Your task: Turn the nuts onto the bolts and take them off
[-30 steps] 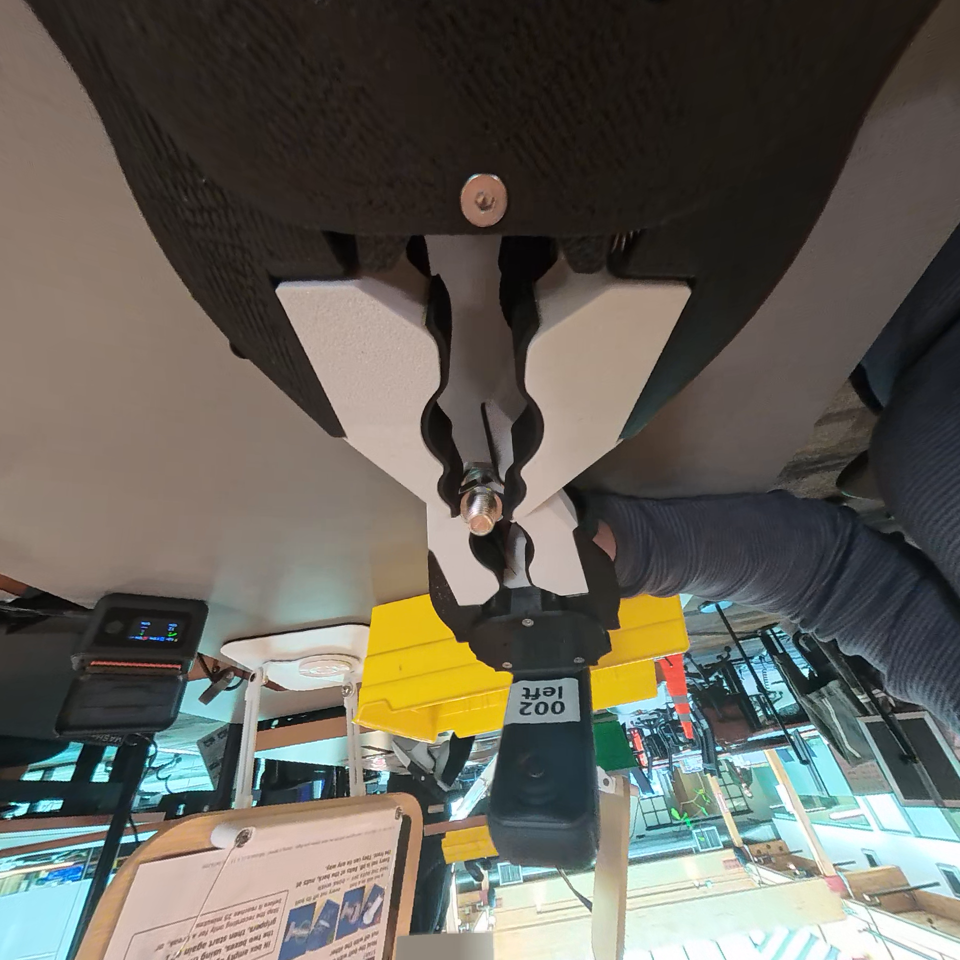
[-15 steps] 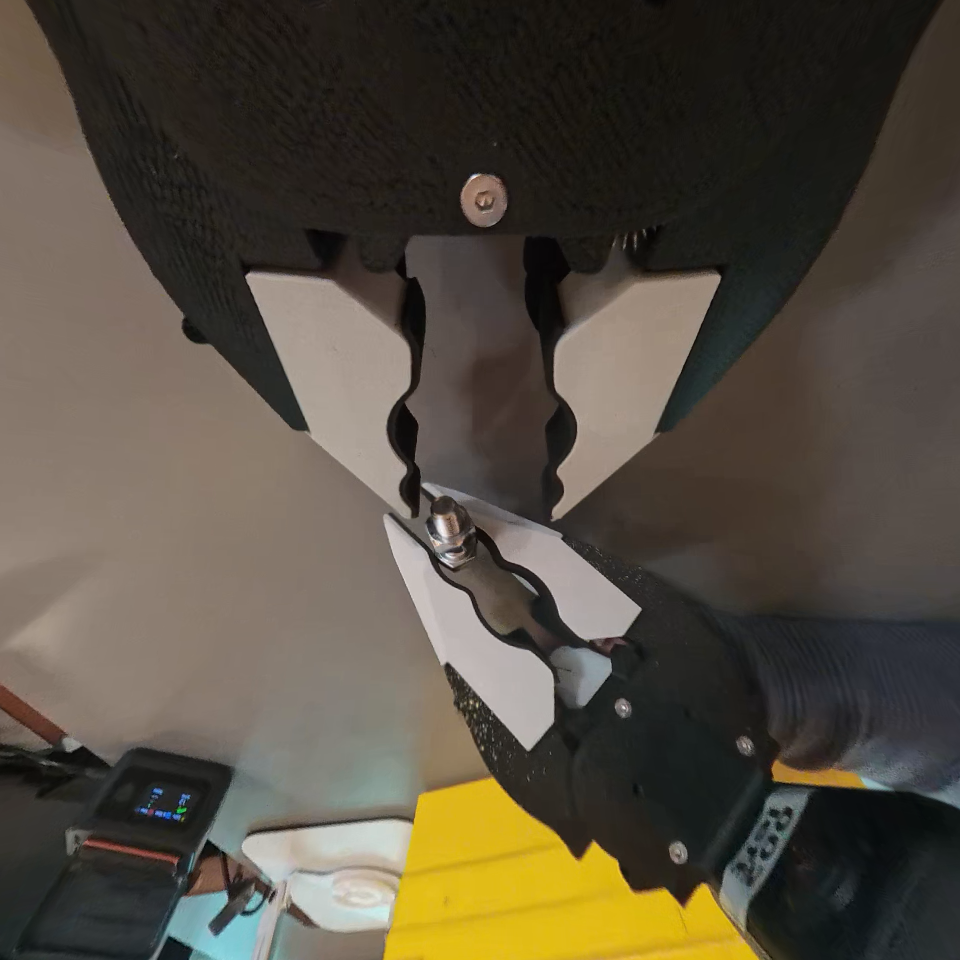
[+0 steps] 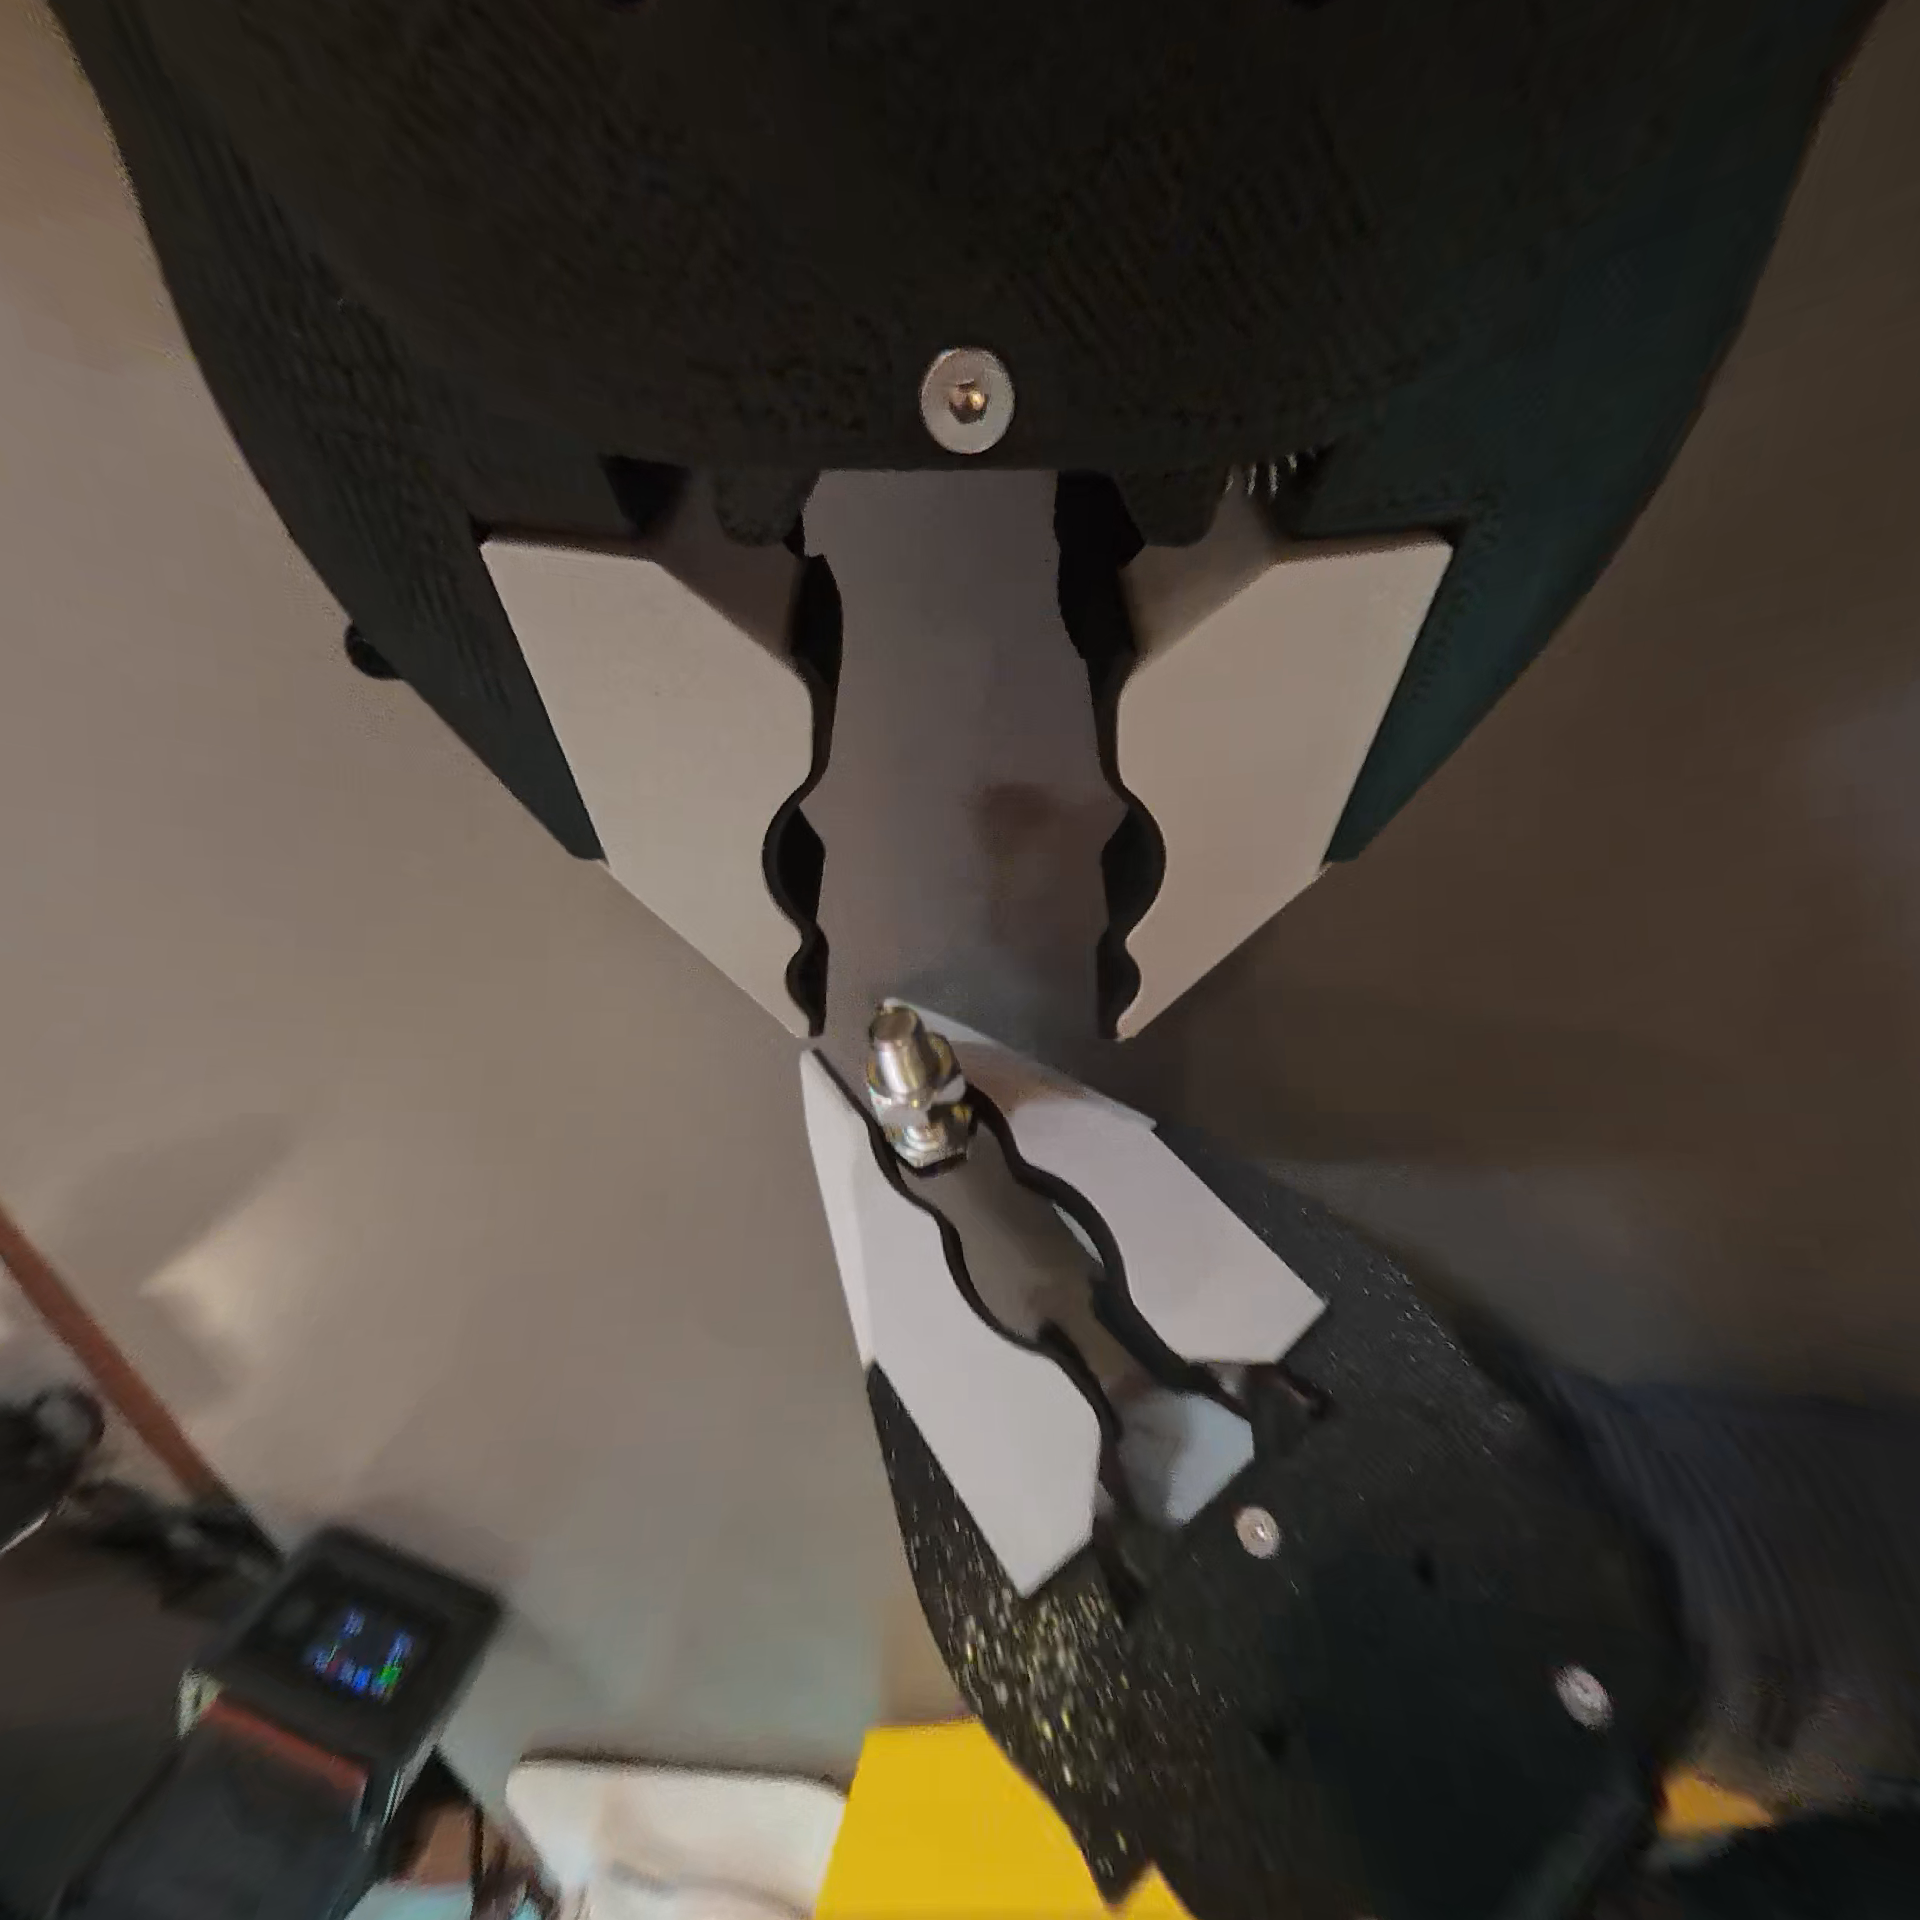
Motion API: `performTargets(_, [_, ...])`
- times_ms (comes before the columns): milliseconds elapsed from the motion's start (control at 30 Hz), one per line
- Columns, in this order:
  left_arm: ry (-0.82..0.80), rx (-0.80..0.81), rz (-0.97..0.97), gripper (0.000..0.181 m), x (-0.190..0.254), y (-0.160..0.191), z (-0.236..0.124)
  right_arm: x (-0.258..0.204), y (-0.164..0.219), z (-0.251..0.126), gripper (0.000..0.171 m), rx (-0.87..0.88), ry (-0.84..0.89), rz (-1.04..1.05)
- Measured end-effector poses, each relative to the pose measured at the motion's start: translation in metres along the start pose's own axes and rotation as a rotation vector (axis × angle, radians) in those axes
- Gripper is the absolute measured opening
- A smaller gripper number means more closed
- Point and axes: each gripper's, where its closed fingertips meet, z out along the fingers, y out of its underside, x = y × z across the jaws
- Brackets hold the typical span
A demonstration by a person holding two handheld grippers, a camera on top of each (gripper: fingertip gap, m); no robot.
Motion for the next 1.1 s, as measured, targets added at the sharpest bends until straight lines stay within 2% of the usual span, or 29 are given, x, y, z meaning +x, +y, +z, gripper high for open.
performTargets(100, [-0.004, -0.005, 0.021, 0.014, 0.001, 0.0, 0.0, -0.007, 0.0, 0.004, 0.051, -0.002, -0.037, 0.006])
performTargets(333, [-0.004, -0.004, 0.032, 0.014, 0.002, 0.0, 0.0, -0.018, -0.017, 0.002, 0.054, 0.074, -0.015, -0.164])
performTargets(567, [-0.007, -0.022, 0.049, 0.014, 0.002, 0.0, 0.001, -0.005, -0.01, -0.005, 0.05, 0.047, -0.016, -0.028])
performTargets(733, [0.001, -0.017, 0.053, 0.014, 0.005, -0.003, 0.003, -0.027, -0.021, 0.004, 0.058, 0.067, -0.052, -0.143])
performTargets(800, [-0.001, -0.016, 0.048, 0.014, 0.004, -0.003, 0.003, -0.023, -0.023, 0.004, 0.054, 0.059, 0.017, -0.217])
performTargets(933, [0.002, -0.011, 0.027, 0.014, 0.003, -0.003, 0.003, -0.013, -0.015, 0.004, 0.054, 0.007, 0.04, -0.132])
performTargets(1033, [-0.002, -0.013, 0.038, 0.014, 0.004, -0.003, 0.003, -0.008, -0.012, 0.002, 0.042, -0.002, 0.056, -0.112])
performTargets(1100, [-0.003, -0.01, 0.046, 0.014, 0.004, -0.003, 0.002, -0.003, -0.015, -0.002, 0.027, 0.022, 0.064, -0.072])
